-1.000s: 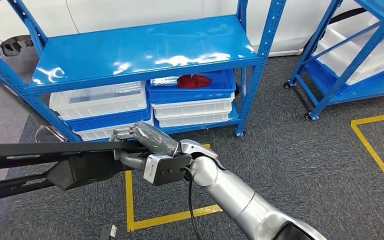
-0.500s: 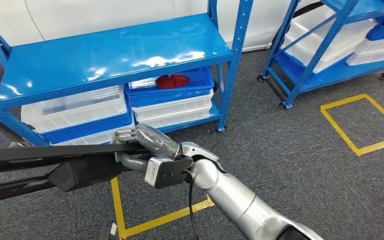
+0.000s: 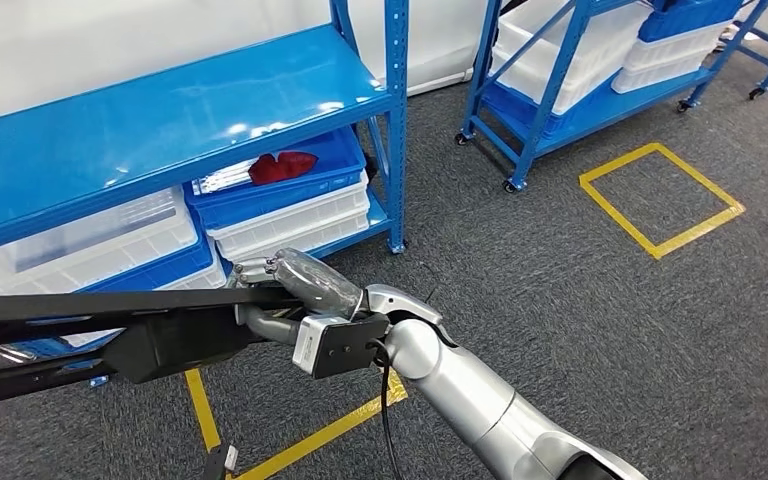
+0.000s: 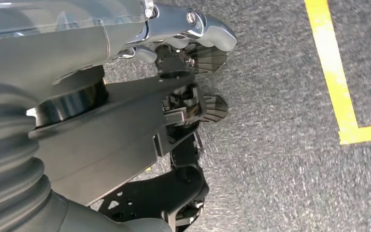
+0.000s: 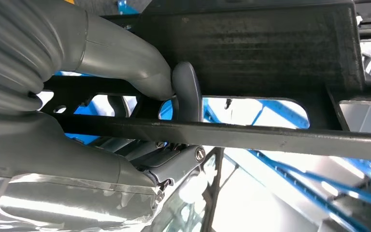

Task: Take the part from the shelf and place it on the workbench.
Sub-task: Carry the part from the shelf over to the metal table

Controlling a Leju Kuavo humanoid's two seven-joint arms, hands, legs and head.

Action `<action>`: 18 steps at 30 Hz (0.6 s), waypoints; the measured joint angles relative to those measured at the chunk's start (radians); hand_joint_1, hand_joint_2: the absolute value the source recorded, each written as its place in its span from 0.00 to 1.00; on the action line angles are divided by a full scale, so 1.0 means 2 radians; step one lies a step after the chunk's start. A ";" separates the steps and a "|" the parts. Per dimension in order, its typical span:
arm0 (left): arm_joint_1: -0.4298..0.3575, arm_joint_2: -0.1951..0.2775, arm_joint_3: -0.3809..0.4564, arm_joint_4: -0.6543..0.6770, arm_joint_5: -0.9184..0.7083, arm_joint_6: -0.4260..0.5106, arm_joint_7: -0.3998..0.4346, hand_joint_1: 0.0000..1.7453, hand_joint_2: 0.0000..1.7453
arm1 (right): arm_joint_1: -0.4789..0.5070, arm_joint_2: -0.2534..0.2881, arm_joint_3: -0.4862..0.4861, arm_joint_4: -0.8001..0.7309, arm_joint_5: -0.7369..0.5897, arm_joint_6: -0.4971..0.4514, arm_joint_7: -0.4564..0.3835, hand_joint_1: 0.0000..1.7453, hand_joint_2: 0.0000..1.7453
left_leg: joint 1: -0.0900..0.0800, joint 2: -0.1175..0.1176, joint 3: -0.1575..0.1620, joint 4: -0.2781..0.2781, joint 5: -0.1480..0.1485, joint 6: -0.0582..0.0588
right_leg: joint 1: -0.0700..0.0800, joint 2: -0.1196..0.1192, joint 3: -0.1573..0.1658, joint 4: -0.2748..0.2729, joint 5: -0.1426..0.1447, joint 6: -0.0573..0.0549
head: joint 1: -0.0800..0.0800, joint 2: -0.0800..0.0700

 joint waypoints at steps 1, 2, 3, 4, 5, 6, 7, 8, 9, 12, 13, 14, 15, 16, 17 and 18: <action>0.001 0.000 0.000 0.000 0.001 0.000 -0.001 0.00 1.00 | -0.001 0.001 0.000 0.000 0.000 0.001 -0.001 1.00 1.00 | 0.001 -0.014 -0.010 0.025 -0.016 -0.003 | -0.001 0.006 0.000 -0.001 0.001 -0.002 | 0.000 0.000; 0.002 0.001 0.000 0.000 0.002 0.000 -0.002 0.00 1.00 | -0.001 0.003 0.000 0.001 -0.001 0.003 -0.002 1.00 1.00 | 0.002 -0.024 -0.025 0.059 -0.034 -0.004 | -0.001 0.011 -0.001 -0.001 0.002 -0.003 | 0.000 0.000; 0.004 0.001 0.000 0.000 0.003 0.000 -0.002 0.00 1.00 | -0.002 0.004 0.001 0.001 -0.002 0.004 -0.003 1.00 1.00 | 0.003 -0.029 -0.039 0.094 -0.048 -0.005 | -0.001 0.018 -0.002 0.000 0.003 -0.004 | 0.000 0.000; 0.006 0.001 0.000 0.000 0.004 0.000 -0.003 0.00 1.00 | -0.002 0.005 0.001 0.002 -0.003 0.006 -0.004 1.00 1.00 | 0.003 -0.030 -0.050 0.118 -0.055 -0.006 | -0.001 0.025 -0.002 0.000 0.003 -0.004 | 0.000 0.000; 0.007 0.001 0.001 0.000 0.004 0.000 -0.004 0.00 1.00 | -0.002 0.005 0.001 0.004 -0.003 0.007 -0.004 1.00 1.00 | 0.003 -0.031 -0.053 0.124 -0.051 -0.006 | -0.001 0.031 -0.002 0.000 0.003 -0.003 | 0.000 0.000; 0.007 0.001 0.001 0.000 0.004 0.000 -0.004 0.00 1.00 | -0.002 0.005 0.002 0.005 -0.003 0.007 -0.005 1.00 1.00 | 0.003 -0.032 -0.047 0.110 -0.038 -0.005 | -0.001 0.038 -0.002 0.000 0.004 -0.003 | 0.000 0.000; 0.007 0.001 0.001 0.000 0.005 0.000 -0.005 0.00 1.00 | -0.003 0.005 0.002 0.005 -0.003 0.007 -0.005 1.00 1.00 | 0.004 -0.036 -0.033 0.079 -0.019 -0.004 | -0.001 0.044 -0.001 0.001 0.004 -0.002 | 0.000 0.000; 0.008 0.001 0.001 0.000 0.005 0.000 -0.005 0.00 1.00 | -0.004 0.006 0.002 0.006 -0.004 0.007 -0.006 1.00 1.00 | 0.005 -0.048 -0.017 0.044 -0.003 -0.002 | -0.001 0.051 -0.001 0.001 0.005 -0.001 | 0.000 0.000; 0.008 0.001 0.001 0.000 0.005 0.000 -0.005 0.00 1.00 | -0.006 0.007 0.003 0.006 -0.004 0.007 -0.006 1.00 1.00 | 0.007 -0.060 -0.003 0.013 0.009 -0.001 | -0.001 0.057 -0.002 0.001 0.006 0.002 | 0.000 0.000; 0.009 0.001 0.002 0.000 0.006 0.000 -0.006 0.00 1.00 | -0.009 0.010 0.004 0.006 -0.004 0.007 -0.007 1.00 1.00 | 0.006 -0.074 0.010 -0.019 0.013 0.004 | -0.004 0.074 -0.010 0.001 0.011 0.012 | 0.000 0.000; 0.009 0.001 0.002 0.000 0.007 0.000 -0.006 0.00 1.00 | -0.009 0.010 0.004 0.006 -0.004 0.007 -0.007 1.00 1.00 | 0.007 -0.068 0.010 -0.021 0.014 0.007 | -0.004 0.077 -0.012 0.000 0.013 0.016 | 0.000 0.000; 0.008 0.001 0.002 0.000 0.008 0.000 -0.007 0.00 1.00 | -0.009 0.010 0.004 0.006 -0.004 0.007 -0.007 1.00 1.00 | 0.008 -0.062 0.011 -0.024 0.017 0.011 | -0.003 0.072 -0.014 0.003 0.010 0.018 | 0.001 0.000; 0.008 0.000 0.002 0.000 0.008 0.000 -0.007 0.00 1.00 | -0.010 0.010 0.004 0.006 -0.004 0.006 -0.007 1.00 1.00 | 0.008 -0.055 0.011 -0.027 0.019 0.015 | -0.002 0.061 -0.020 0.014 0.002 0.020 | 0.002 0.000; 0.008 0.000 0.002 0.000 0.009 0.000 -0.008 0.00 1.00 | -0.012 0.010 0.004 0.006 -0.004 0.006 -0.007 1.00 1.00 | 0.009 -0.048 0.012 -0.029 0.020 0.019 | -0.001 0.047 -0.030 0.037 -0.011 0.021 | 0.003 0.000; 0.008 0.000 0.002 0.000 0.009 0.000 -0.008 0.00 1.00 | -0.013 0.010 0.005 0.007 -0.004 0.006 -0.007 1.00 1.00 | 0.006 -0.041 0.011 -0.030 0.021 0.020 | 0.000 0.031 -0.045 0.069 -0.029 0.022 | 0.004 0.000; 0.009 0.001 0.002 0.000 0.009 0.000 -0.008 0.00 1.00 | -0.013 0.010 0.005 0.007 -0.004 0.006 -0.007 1.00 1.00 | 0.005 -0.034 0.011 -0.029 0.021 0.022 | -0.001 0.023 -0.061 0.105 -0.045 0.022 | 0.005 0.000</action>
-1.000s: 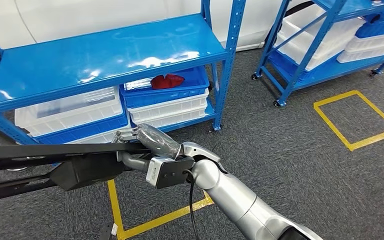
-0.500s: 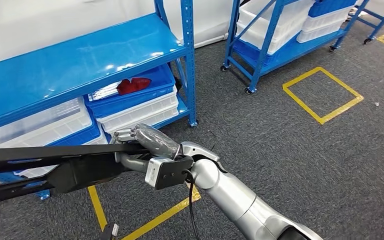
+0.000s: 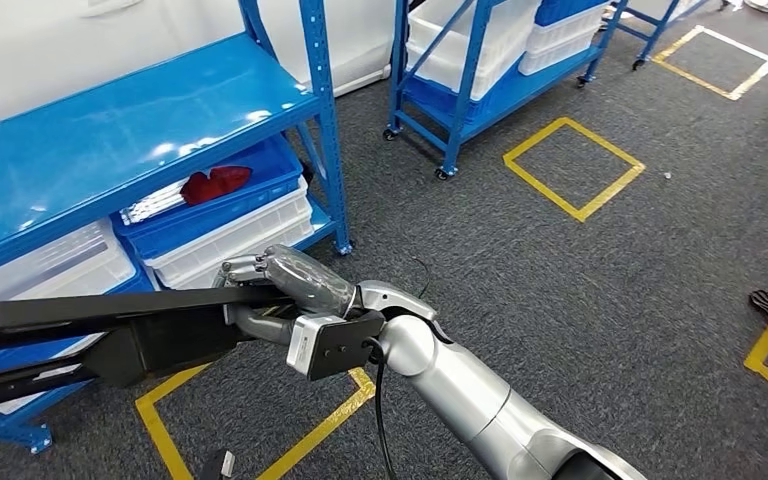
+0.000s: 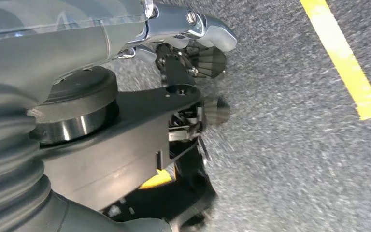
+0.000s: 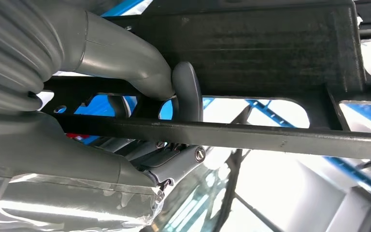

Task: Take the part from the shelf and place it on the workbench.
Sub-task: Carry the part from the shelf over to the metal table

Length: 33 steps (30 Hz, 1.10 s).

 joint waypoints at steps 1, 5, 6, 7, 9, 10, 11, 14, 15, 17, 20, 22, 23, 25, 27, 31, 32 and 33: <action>0.001 0.000 0.000 0.000 0.000 0.000 0.000 0.00 1.00 | 0.000 0.000 0.001 0.001 0.000 0.000 0.000 1.00 1.00 | -0.001 0.007 -0.001 0.000 0.000 0.000 | -0.001 -0.004 -0.012 0.028 -0.010 0.000 | 0.000 0.000; -0.001 0.000 0.000 0.000 0.001 0.001 -0.002 0.00 1.00 | -0.002 0.000 0.002 0.004 0.000 0.000 0.000 1.00 1.00 | -0.003 0.032 -0.001 0.002 -0.002 -0.001 | 0.000 -0.022 0.029 -0.038 0.026 -0.003 | 0.000 0.000; -0.001 0.000 0.000 0.000 0.001 0.001 -0.003 0.00 1.00 | -0.004 0.000 0.002 0.004 0.000 0.000 0.000 1.00 1.00 | -0.005 0.036 -0.001 0.004 -0.003 -0.003 | 0.003 -0.031 0.048 -0.072 0.035 -0.006 | 0.000 0.000; -0.002 0.000 0.000 0.000 0.001 0.002 -0.004 0.00 1.00 | -0.005 0.001 0.002 0.004 0.000 0.000 0.000 1.00 1.00 | -0.006 0.041 -0.001 0.005 -0.004 -0.005 | 0.005 -0.037 0.059 -0.095 0.040 -0.009 | 0.000 0.000; -0.002 0.000 0.000 0.000 0.001 0.004 -0.005 0.00 1.00 | -0.007 0.002 0.003 0.004 0.000 -0.001 0.000 1.00 1.00 | -0.008 0.049 0.000 0.006 -0.007 -0.010 | 0.008 -0.036 0.064 -0.106 0.040 -0.014 | -0.001 0.000; -0.002 0.000 0.000 0.000 0.001 0.006 -0.006 0.00 1.00 | -0.007 0.002 0.003 0.004 0.000 -0.001 0.000 1.00 1.00 | -0.008 0.054 0.000 0.006 -0.008 -0.012 | 0.007 -0.030 0.064 -0.107 0.042 -0.016 | -0.001 0.000; -0.002 0.000 0.000 0.000 0.000 0.007 -0.006 0.00 1.00 | -0.007 0.002 0.003 0.004 0.000 -0.001 0.000 1.00 1.00 | -0.007 0.051 0.000 0.008 -0.011 -0.015 | 0.006 -0.025 0.064 -0.109 0.043 -0.019 | -0.001 0.000; -0.002 0.001 0.000 0.000 0.000 0.010 -0.010 0.00 1.00 | -0.008 0.004 0.003 0.005 0.000 -0.001 -0.001 1.00 1.00 | -0.003 0.016 -0.023 0.067 -0.050 -0.022 | 0.002 -0.010 0.065 -0.113 0.047 -0.025 | -0.001 0.000; -0.001 0.001 0.000 0.000 0.000 0.011 -0.010 0.00 1.00 | -0.008 0.005 0.003 0.006 0.000 -0.001 -0.001 1.00 1.00 | -0.002 0.008 -0.039 0.103 -0.066 -0.023 | 0.002 -0.005 0.064 -0.112 0.047 -0.025 | -0.001 0.000; 0.001 0.002 0.000 0.000 -0.001 0.014 -0.011 0.00 1.00 | -0.007 0.006 0.003 0.008 0.000 -0.001 -0.001 1.00 1.00 | -0.002 0.003 -0.061 0.150 -0.077 -0.026 | 0.002 0.009 0.064 -0.112 0.047 -0.025 | -0.001 0.000; 0.001 0.002 0.000 0.000 -0.004 0.024 -0.018 0.00 1.00 | -0.007 0.006 0.004 0.011 0.000 -0.001 -0.001 1.00 1.00 | 0.001 -0.007 -0.036 0.085 -0.029 -0.025 | 0.001 0.029 0.065 -0.108 0.046 -0.024 | -0.001 0.000; 0.001 0.002 0.000 0.000 -0.007 0.035 -0.024 0.00 1.00 | -0.008 0.008 0.004 0.011 0.000 -0.002 -0.002 1.00 1.00 | 0.003 -0.030 -0.012 0.028 -0.006 -0.022 | 0.001 0.042 0.062 -0.105 0.047 -0.019 | -0.001 0.000; 0.001 0.002 0.000 0.000 -0.007 0.040 -0.027 0.00 1.00 | -0.008 0.008 0.004 0.011 0.000 -0.003 -0.002 1.00 1.00 | 0.003 -0.038 -0.008 0.016 -0.005 -0.021 | 0.000 0.047 0.059 -0.105 0.048 -0.016 | -0.001 0.000; -0.001 0.002 0.000 0.000 -0.005 0.047 -0.034 0.00 1.00 | -0.008 0.009 0.004 0.012 0.000 -0.004 -0.002 1.00 1.00 | 0.003 -0.035 -0.006 0.010 -0.006 -0.016 | -0.001 0.057 0.053 -0.106 0.052 -0.008 | -0.001 0.000; -0.002 0.002 0.001 0.000 -0.002 0.048 -0.044 0.00 1.00 | -0.009 0.008 0.004 0.012 0.000 -0.007 -0.002 1.00 1.00 | 0.003 -0.023 -0.005 0.006 -0.002 -0.008 | 0.000 0.047 0.048 -0.099 0.047 -0.003 | 0.001 0.000; -0.003 0.001 0.003 -0.001 0.005 0.033 -0.062 0.00 1.00 | -0.008 0.007 0.004 0.012 0.000 -0.008 -0.002 1.00 1.00 | -0.001 0.004 -0.004 0.002 -0.001 0.002 | 0.000 -0.001 -0.002 0.010 -0.007 0.001 | 0.004 0.000; -0.003 0.001 0.004 -0.001 0.006 0.030 -0.065 0.00 1.00 | -0.008 0.006 0.004 0.012 0.001 -0.008 -0.002 1.00 1.00 | -0.002 0.012 -0.004 0.003 -0.001 0.002 | -0.001 -0.005 -0.011 0.030 -0.013 0.001 | 0.004 0.000; -0.003 0.001 0.004 -0.001 0.006 0.027 -0.066 0.00 1.00 | -0.007 0.006 0.004 0.013 0.001 -0.008 -0.002 1.00 1.00 | -0.002 0.018 -0.004 0.003 -0.001 0.002 | -0.001 -0.007 -0.011 0.033 -0.010 0.001 | 0.004 0.000</action>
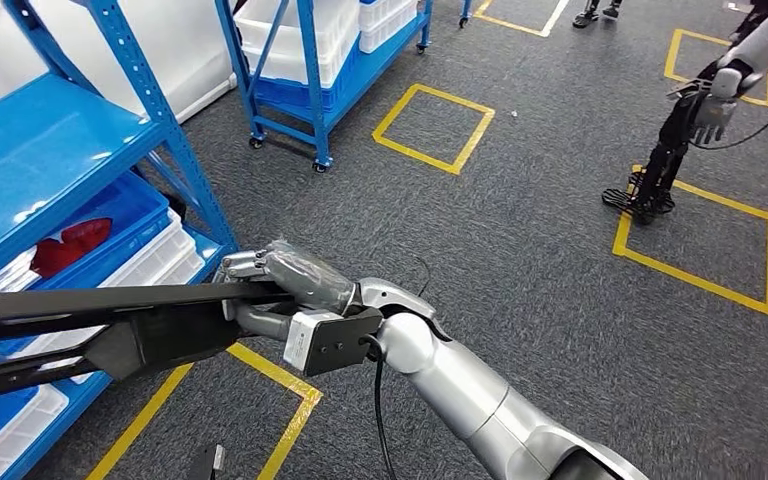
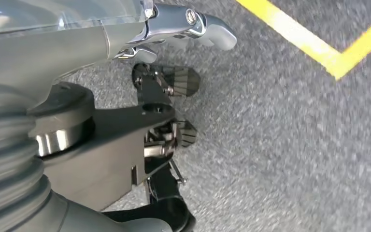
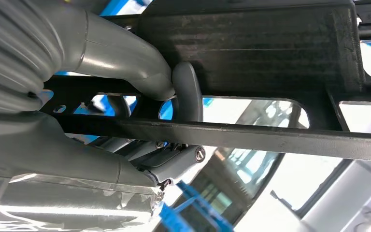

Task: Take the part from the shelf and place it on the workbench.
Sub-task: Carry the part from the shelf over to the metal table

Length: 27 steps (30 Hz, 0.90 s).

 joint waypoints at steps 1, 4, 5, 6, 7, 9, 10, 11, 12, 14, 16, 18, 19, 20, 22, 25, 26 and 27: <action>0.000 0.000 0.000 0.000 0.000 -0.002 -0.001 0.00 1.00 | 0.000 0.000 0.000 0.000 0.000 0.000 0.000 1.00 1.00 | -0.001 0.006 0.000 0.001 0.000 0.000 | 0.000 -0.002 0.011 -0.018 0.011 -0.001 | 0.000 0.000; -0.002 0.000 0.002 0.000 0.000 -0.004 -0.004 0.00 1.00 | -0.002 0.000 0.000 0.001 0.000 0.000 0.000 1.00 1.00 | -0.004 0.021 0.001 0.002 -0.003 -0.004 | 0.006 -0.029 0.065 -0.116 0.046 -0.009 | 0.000 0.000; -0.003 0.000 0.003 0.000 0.000 -0.005 -0.005 0.00 1.00 | -0.003 0.001 0.000 0.001 0.000 0.000 0.000 1.00 1.00 | -0.005 0.026 0.001 0.003 -0.004 -0.006 | 0.008 -0.036 0.074 -0.134 0.048 -0.011 | -0.001 0.000; -0.003 0.000 0.003 0.000 0.000 -0.005 -0.006 0.00 1.00 | -0.005 0.001 0.000 0.001 0.000 0.000 0.000 1.00 1.00 | -0.006 0.030 0.001 0.003 -0.004 -0.008 | 0.010 -0.038 0.075 -0.139 0.047 -0.014 | -0.001 0.000; -0.003 0.000 0.003 0.000 0.000 -0.005 -0.006 0.00 1.00 | -0.005 0.001 0.000 0.001 0.000 0.000 0.000 1.00 1.00 | -0.006 0.035 0.001 0.003 -0.005 -0.010 | 0.011 -0.032 0.074 -0.140 0.049 -0.016 | -0.001 0.000; -0.003 0.000 0.004 0.000 -0.001 -0.004 -0.008 0.00 1.00 | -0.006 0.001 0.000 0.002 0.000 0.001 0.000 1.00 1.00 | -0.004 0.029 0.000 0.009 -0.012 -0.016 | 0.009 -0.020 0.074 -0.144 0.052 -0.021 | -0.001 0.000; -0.003 0.000 0.004 0.000 -0.001 -0.004 -0.009 0.00 1.00 | -0.007 0.002 0.000 0.002 0.000 0.001 0.000 1.00 1.00 | -0.003 0.019 -0.005 0.022 -0.022 -0.018 | 0.007 -0.015 0.075 -0.145 0.053 -0.024 | -0.001 0.000; -0.002 0.000 0.005 0.000 -0.001 -0.004 -0.009 0.00 1.00 | -0.007 0.003 0.001 0.002 0.000 0.002 0.000 1.00 1.00 | -0.002 0.005 -0.015 0.046 -0.036 -0.020 | 0.006 -0.010 0.075 -0.146 0.054 -0.026 | -0.001 0.000; -0.001 0.000 0.005 0.000 -0.001 -0.003 -0.010 0.00 1.00 | -0.008 0.004 0.001 0.003 0.000 0.002 0.000 1.00 1.00 | -0.001 -0.006 -0.029 0.079 -0.053 -0.022 | 0.006 -0.004 0.075 -0.146 0.055 -0.027 | -0.001 0.000; 0.002 0.001 0.007 0.000 -0.001 -0.002 -0.010 0.00 1.00 | -0.008 0.006 0.003 0.006 0.000 0.003 0.000 1.00 1.00 | 0.000 -0.015 -0.057 0.138 -0.073 -0.024 | 0.006 0.009 0.075 -0.146 0.055 -0.028 | -0.002 0.000; 0.003 0.001 0.007 0.000 -0.001 -0.002 -0.010 0.00 1.00 | -0.008 0.006 0.004 0.009 0.000 0.006 0.000 1.00 1.00 | 0.001 -0.017 -0.058 0.137 -0.058 -0.025 | 0.006 0.024 0.076 -0.144 0.055 -0.027 | -0.002 0.000; 0.003 0.001 0.007 0.000 -0.001 -0.002 -0.010 0.00 1.00 | -0.010 0.008 0.004 0.010 -0.001 0.008 0.000 1.00 1.00 | 0.004 -0.031 -0.032 0.075 -0.022 -0.025 | 0.004 0.037 0.075 -0.141 0.054 -0.025 | -0.002 0.000; 0.003 0.002 0.007 0.000 -0.001 -0.003 -0.010 0.00 1.00 | -0.012 0.009 0.005 0.011 -0.001 0.009 0.000 1.00 1.00 | 0.006 -0.043 -0.019 0.044 -0.011 -0.024 | 0.004 0.044 0.073 -0.138 0.054 -0.023 | -0.002 0.000; 0.003 0.002 0.008 0.000 -0.001 -0.005 -0.010 0.00 1.00 | -0.014 0.011 0.005 0.011 -0.001 0.009 0.000 1.00 1.00 | 0.007 -0.052 -0.011 0.025 -0.005 -0.023 | 0.004 0.050 0.071 -0.136 0.055 -0.020 | -0.002 0.000; 0.002 0.002 0.008 0.000 -0.001 -0.007 -0.009 0.00 1.00 | -0.016 0.013 0.006 0.011 -0.003 0.009 0.001 1.00 1.00 | 0.006 -0.056 -0.007 0.013 -0.006 -0.018 | 0.003 0.060 0.065 -0.136 0.058 -0.013 | -0.002 0.000; 0.000 0.002 0.008 0.000 0.000 -0.010 -0.008 0.00 1.00 | -0.019 0.014 0.007 0.013 -0.005 0.010 0.001 1.00 1.00 | 0.007 -0.039 -0.005 0.007 -0.001 -0.008 | 0.004 0.049 0.055 -0.123 0.049 -0.005 | 0.000 0.000; -0.001 0.002 0.008 0.000 0.001 -0.010 -0.008 0.00 1.00 | -0.020 0.015 0.007 0.013 -0.007 0.011 0.001 1.00 1.00 | 0.007 -0.033 -0.005 0.005 0.000 -0.004 | 0.005 0.034 0.045 -0.102 0.036 -0.004 | 0.002 0.000; 0.000 0.003 0.008 0.000 0.002 -0.011 -0.008 0.00 1.00 | -0.022 0.016 0.007 0.014 -0.009 0.011 0.001 1.00 1.00 | 0.005 -0.026 -0.005 0.004 0.000 -0.002 | 0.005 0.018 0.031 -0.071 0.020 -0.002 | 0.004 0.000</action>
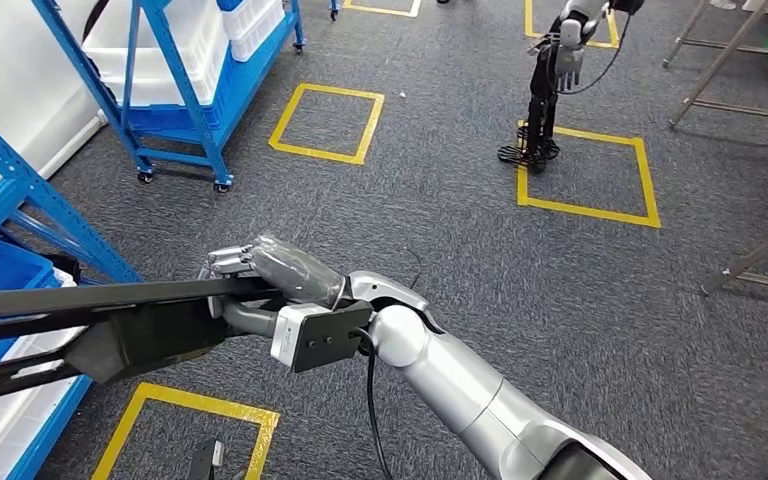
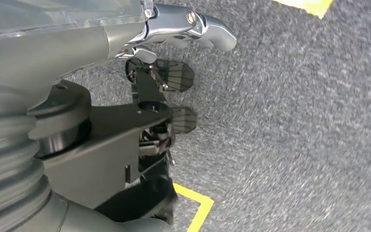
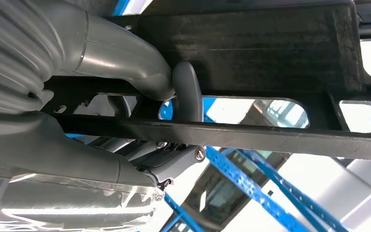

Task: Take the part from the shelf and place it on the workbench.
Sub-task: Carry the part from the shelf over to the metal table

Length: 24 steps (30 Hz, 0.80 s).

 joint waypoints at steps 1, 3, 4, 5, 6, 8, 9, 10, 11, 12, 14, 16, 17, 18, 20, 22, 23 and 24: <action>0.001 0.000 0.000 0.000 0.001 0.000 0.000 0.00 1.00 | -0.001 0.001 0.001 0.001 -0.002 0.001 0.000 1.00 1.00 | -0.001 0.007 0.000 0.000 0.000 0.001 | -0.001 -0.010 -0.016 0.035 -0.016 0.001 | 0.001 0.000; 0.003 0.001 0.001 0.000 0.004 0.000 0.000 0.00 1.00 | -0.002 0.003 0.002 0.002 -0.005 0.004 0.000 1.00 1.00 | -0.003 0.021 0.000 0.001 -0.001 0.002 | -0.003 -0.017 -0.035 0.077 -0.027 0.003 | 0.001 0.000; 0.003 0.001 0.002 0.000 0.005 -0.001 0.000 0.00 1.00 | -0.002 0.003 0.002 0.003 -0.007 0.005 0.000 1.00 1.00 | -0.004 0.027 0.000 0.001 -0.002 0.002 | -0.004 -0.019 -0.030 0.068 -0.019 0.003 | 0.001 0.000; 0.003 0.001 0.002 0.000 0.006 -0.001 -0.001 0.00 1.00 | -0.003 0.004 0.003 0.004 -0.008 0.006 0.000 1.00 1.00 | -0.004 0.033 0.001 0.001 -0.002 0.002 | -0.004 -0.022 -0.016 0.042 -0.004 0.001 | 0.001 0.000; 0.003 0.001 0.003 0.000 0.006 -0.002 -0.001 0.00 1.00 | -0.004 0.006 0.003 0.004 -0.010 0.006 0.000 1.00 1.00 | -0.005 0.038 0.002 0.001 -0.003 0.001 | -0.002 -0.031 0.004 0.005 0.011 -0.001 | 0.001 0.000; 0.004 0.001 0.003 0.000 0.007 -0.002 -0.002 0.00 1.00 | -0.009 0.012 0.003 0.004 -0.014 0.006 0.000 1.00 1.00 | -0.007 0.047 0.003 0.002 -0.006 -0.003 | 0.003 -0.050 0.035 -0.054 0.028 -0.006 | 0.001 0.000; 0.004 0.001 0.004 0.000 0.007 -0.003 -0.003 0.00 1.00 | -0.011 0.015 0.003 0.004 -0.017 0.006 0.000 1.00 1.00 | -0.008 0.052 0.004 0.002 -0.007 -0.005 | 0.006 -0.055 0.040 -0.066 0.029 -0.009 | 0.001 0.000; 0.004 0.001 0.005 0.000 0.007 -0.003 -0.003 0.00 1.00 | -0.013 0.017 0.003 0.004 -0.019 0.006 0.001 1.00 1.00 | -0.009 0.057 0.005 0.001 -0.007 -0.008 | 0.008 -0.052 0.041 -0.069 0.028 -0.011 | 0.001 0.000; 0.004 0.001 0.005 0.000 0.007 -0.003 -0.003 0.00 1.00 | -0.014 0.019 0.003 0.004 -0.021 0.006 0.001 1.00 1.00 | -0.009 0.062 0.007 0.000 -0.008 -0.010 | 0.008 -0.046 0.041 -0.070 0.029 -0.014 | 0.001 0.000; 0.004 0.001 0.006 0.000 0.007 -0.003 -0.004 0.00 1.00 | -0.015 0.021 0.003 0.003 -0.023 0.005 0.002 1.00 1.00 | -0.008 0.061 0.007 0.002 -0.011 -0.013 | 0.007 -0.040 0.042 -0.073 0.031 -0.016 | 0.001 0.000; 0.004 0.001 0.008 0.000 0.008 -0.003 -0.006 0.00 1.00 | -0.017 0.026 0.003 0.002 -0.026 0.005 0.005 1.00 1.00 | -0.006 0.042 -0.002 0.028 -0.030 -0.017 | 0.003 -0.029 0.045 -0.078 0.034 -0.021 | 0.000 0.000; 0.006 0.002 0.011 0.000 0.011 -0.002 -0.007 0.00 1.00 | -0.019 0.033 0.003 0.002 -0.028 0.005 0.008 1.00 1.00 | -0.005 0.017 -0.031 0.092 -0.062 -0.020 | 0.002 -0.017 0.045 -0.078 0.036 -0.024 | -0.002 0.000; 0.007 0.002 0.013 0.000 0.012 -0.001 -0.007 0.00 1.00 | -0.019 0.036 0.003 0.002 -0.028 0.005 0.010 1.00 1.00 | -0.005 0.012 -0.046 0.124 -0.073 -0.021 | 0.002 -0.010 0.045 -0.078 0.036 -0.024 | -0.002 0.000; 0.008 0.003 0.013 0.000 0.013 -0.001 -0.007 0.00 1.00 | -0.018 0.037 0.003 0.002 -0.028 0.005 0.011 1.00 1.00 | -0.005 0.010 -0.057 0.143 -0.075 -0.022 | 0.002 -0.003 0.045 -0.078 0.036 -0.024 | -0.003 0.000; 0.008 0.003 0.015 0.000 0.014 0.000 -0.008 0.00 1.00 | -0.018 0.039 0.003 0.002 -0.028 0.005 0.012 1.00 1.00 | -0.004 0.008 -0.050 0.120 -0.049 -0.022 | 0.001 0.012 0.046 -0.075 0.036 -0.024 | -0.002 0.000; 0.009 0.004 0.015 0.000 0.014 0.001 -0.008 0.00 1.00 | -0.019 0.042 0.003 0.002 -0.028 0.005 0.012 1.00 1.00 | -0.001 -0.010 -0.021 0.052 -0.015 -0.022 | 0.001 0.025 0.044 -0.071 0.034 -0.021 | -0.002 0.000; 0.009 0.005 0.016 0.000 0.014 0.001 -0.008 0.00 1.00 | -0.019 0.044 0.003 0.002 -0.028 0.005 0.013 1.00 1.00 | 0.000 -0.020 -0.011 0.028 -0.006 -0.021 | 0.001 0.031 0.042 -0.068 0.034 -0.018 | -0.002 0.000; 0.009 0.005 0.016 0.000 0.014 0.001 -0.008 0.00 1.00 | -0.019 0.045 0.003 0.002 -0.028 0.005 0.013 1.00 1.00 | 0.001 -0.028 -0.005 0.014 -0.004 -0.019 | 0.001 0.036 0.039 -0.067 0.034 -0.015 | -0.002 0.000</action>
